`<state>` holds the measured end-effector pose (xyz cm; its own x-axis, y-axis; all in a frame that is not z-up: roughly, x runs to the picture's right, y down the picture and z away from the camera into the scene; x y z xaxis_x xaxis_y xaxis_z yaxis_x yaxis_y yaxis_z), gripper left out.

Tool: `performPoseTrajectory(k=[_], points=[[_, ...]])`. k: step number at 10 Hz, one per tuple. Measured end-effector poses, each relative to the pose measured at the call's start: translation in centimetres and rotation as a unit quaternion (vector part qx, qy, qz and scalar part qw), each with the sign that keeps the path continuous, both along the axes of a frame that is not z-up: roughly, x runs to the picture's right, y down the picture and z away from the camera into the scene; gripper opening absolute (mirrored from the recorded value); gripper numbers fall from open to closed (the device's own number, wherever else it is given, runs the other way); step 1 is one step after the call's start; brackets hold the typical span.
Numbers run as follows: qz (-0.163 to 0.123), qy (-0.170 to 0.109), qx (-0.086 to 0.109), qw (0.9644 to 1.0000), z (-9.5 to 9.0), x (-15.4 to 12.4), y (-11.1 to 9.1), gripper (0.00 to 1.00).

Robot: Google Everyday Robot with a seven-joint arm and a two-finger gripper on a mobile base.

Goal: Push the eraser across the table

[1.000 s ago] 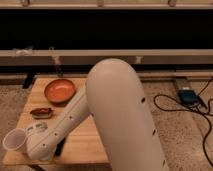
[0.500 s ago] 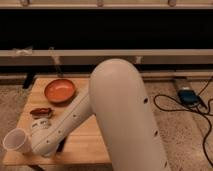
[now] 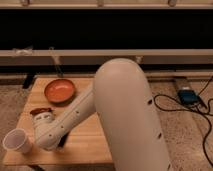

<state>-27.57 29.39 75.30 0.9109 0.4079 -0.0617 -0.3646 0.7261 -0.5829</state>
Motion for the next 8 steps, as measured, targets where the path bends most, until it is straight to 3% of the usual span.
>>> performPoseTrajectory(k=[8], points=[[0.003,0.003,0.003,1.0,3.6,0.6,-4.0,0.0]])
